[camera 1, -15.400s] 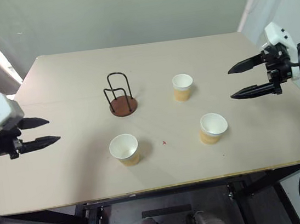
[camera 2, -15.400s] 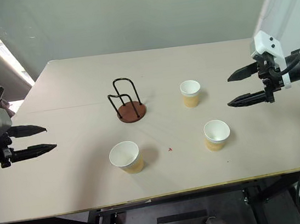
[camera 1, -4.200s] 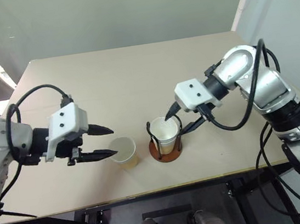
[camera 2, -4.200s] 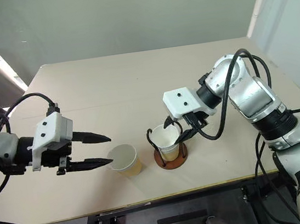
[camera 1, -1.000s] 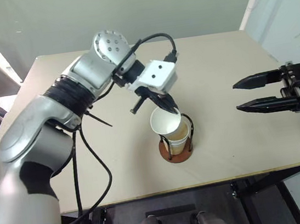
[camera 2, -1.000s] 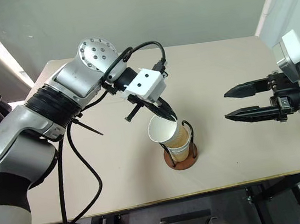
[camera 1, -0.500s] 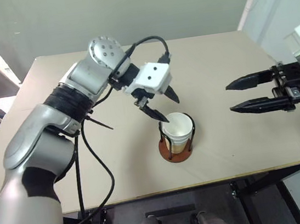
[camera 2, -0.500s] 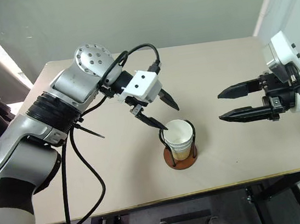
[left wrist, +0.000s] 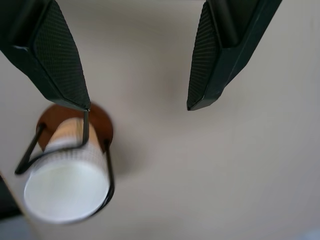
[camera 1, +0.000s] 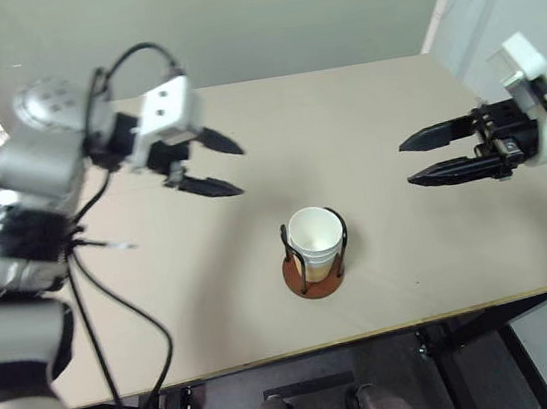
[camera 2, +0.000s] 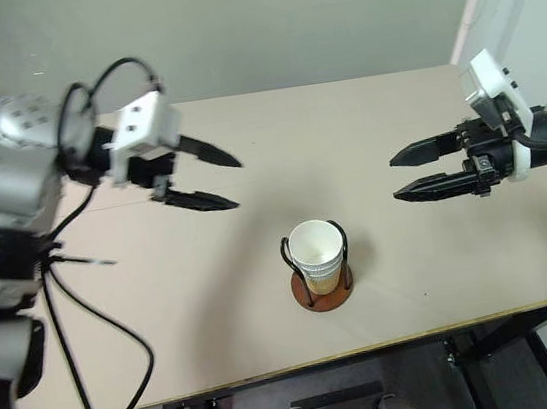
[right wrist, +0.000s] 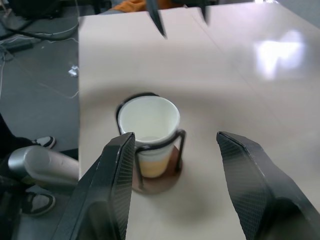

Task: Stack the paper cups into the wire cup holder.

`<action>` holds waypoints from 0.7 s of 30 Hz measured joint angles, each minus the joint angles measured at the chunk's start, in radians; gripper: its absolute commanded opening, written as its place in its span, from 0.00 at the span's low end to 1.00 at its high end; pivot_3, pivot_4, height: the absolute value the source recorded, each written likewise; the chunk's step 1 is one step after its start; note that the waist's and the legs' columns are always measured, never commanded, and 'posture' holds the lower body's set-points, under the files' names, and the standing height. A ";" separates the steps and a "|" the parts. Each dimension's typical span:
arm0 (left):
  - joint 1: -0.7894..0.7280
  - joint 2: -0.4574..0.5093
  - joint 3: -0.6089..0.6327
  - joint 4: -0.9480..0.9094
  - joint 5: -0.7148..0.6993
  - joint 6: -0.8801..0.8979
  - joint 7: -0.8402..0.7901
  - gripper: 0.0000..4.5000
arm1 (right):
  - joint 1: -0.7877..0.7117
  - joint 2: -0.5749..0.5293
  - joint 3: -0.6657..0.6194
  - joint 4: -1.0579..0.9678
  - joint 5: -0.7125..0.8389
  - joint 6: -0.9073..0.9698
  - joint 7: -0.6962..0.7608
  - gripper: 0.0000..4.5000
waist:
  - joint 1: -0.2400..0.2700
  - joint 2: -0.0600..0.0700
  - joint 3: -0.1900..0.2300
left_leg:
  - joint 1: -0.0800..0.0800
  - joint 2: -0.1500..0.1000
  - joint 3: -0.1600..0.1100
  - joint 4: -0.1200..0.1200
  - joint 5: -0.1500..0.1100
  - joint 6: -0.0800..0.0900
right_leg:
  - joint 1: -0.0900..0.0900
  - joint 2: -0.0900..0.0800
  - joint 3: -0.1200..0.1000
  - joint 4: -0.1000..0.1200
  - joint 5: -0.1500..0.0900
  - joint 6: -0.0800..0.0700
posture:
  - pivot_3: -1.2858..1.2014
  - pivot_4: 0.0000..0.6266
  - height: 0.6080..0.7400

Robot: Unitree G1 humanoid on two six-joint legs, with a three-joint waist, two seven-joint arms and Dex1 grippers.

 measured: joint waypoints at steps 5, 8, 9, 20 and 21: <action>0.421 0.103 0.316 -0.064 -0.053 0.143 0.144 0.73 | -0.014 0.045 0.003 0.112 -0.059 -0.027 -0.011 0.60 | -0.003 -0.001 -0.001 | 0.004 0.000 0.000 -0.007 0.000 0.000 | -0.001 -0.001 -0.001 0.002 -0.002 -0.007 | 0.52 0.24 1.00; 0.557 0.056 0.455 -0.080 -0.062 0.179 0.259 0.73 | -0.010 0.096 0.002 0.150 -0.098 -0.051 -0.069 0.60 | 0.005 -0.002 -0.001 | 0.009 0.000 -0.001 -0.012 0.003 -0.001 | 0.002 -0.001 -0.001 0.004 -0.006 -0.020 | 0.52 0.24 1.00; 0.586 0.034 0.493 -0.082 -0.061 0.182 0.305 0.73 | -0.004 0.109 0.001 0.164 -0.112 -0.062 -0.094 0.60 | 0.007 -0.002 -0.001 | 0.010 0.000 -0.001 -0.013 0.004 -0.001 | 0.002 -0.001 -0.001 0.004 -0.006 -0.021 | 0.52 0.24 1.00; 0.546 -0.151 0.660 0.094 0.074 0.107 0.874 0.73 | -0.101 0.318 -0.106 0.470 -0.303 -0.236 -0.603 0.60 | 0.001 -0.002 -0.001 | 0.018 0.001 -0.002 -0.029 0.014 -0.004 | 0.001 0.000 -0.002 0.003 0.008 -0.031 | 0.52 0.24 1.00; 0.489 -0.171 0.662 0.150 0.098 0.087 0.951 0.73 | -0.127 0.350 -0.137 0.514 -0.317 -0.252 -0.690 0.60 | 0.002 -0.002 -0.001 | 0.018 0.001 -0.002 -0.029 0.015 -0.005 | 0.001 0.000 -0.002 0.003 0.009 -0.031 | 0.52 0.24 1.00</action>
